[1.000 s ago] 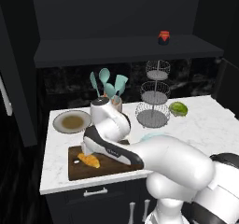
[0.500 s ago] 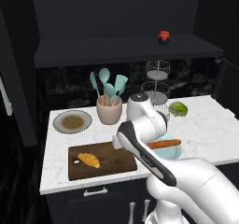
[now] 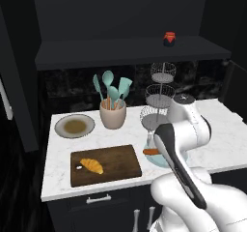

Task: From the different types of pastries on the counter, select a croissant and place it on the cutting board. Then retrieve a jar of jam from the cabinet and place it alongside the croissant on the cutting board.

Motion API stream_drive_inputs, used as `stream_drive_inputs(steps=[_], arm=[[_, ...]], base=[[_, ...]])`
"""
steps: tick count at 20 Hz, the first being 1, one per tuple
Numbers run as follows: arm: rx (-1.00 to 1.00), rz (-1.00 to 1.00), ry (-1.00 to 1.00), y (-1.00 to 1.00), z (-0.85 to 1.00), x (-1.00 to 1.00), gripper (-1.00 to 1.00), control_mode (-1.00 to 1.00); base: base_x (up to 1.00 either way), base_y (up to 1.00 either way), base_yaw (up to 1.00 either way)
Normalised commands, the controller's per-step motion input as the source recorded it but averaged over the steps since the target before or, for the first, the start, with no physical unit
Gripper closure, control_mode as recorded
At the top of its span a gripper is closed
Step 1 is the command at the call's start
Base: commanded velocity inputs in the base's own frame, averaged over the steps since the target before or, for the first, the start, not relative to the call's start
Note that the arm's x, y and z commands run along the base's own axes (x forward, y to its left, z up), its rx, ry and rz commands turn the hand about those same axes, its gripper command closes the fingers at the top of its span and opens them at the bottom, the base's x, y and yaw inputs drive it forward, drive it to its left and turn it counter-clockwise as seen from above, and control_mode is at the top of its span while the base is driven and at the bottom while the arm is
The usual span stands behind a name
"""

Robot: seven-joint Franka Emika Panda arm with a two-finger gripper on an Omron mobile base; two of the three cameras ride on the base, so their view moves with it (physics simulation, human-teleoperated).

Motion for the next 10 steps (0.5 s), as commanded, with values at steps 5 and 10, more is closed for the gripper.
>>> stream_drive_inputs(steps=[5,10], arm=[[0.01,-0.16,-0.16,-0.84,0.46,-0.48,-1.00,-1.00],[0.00,-0.11,-0.25,-0.42,0.78,-0.49,-1.00,-1.00]], base=[[0.00,0.00,0.00],[0.00,0.00,0.00]])
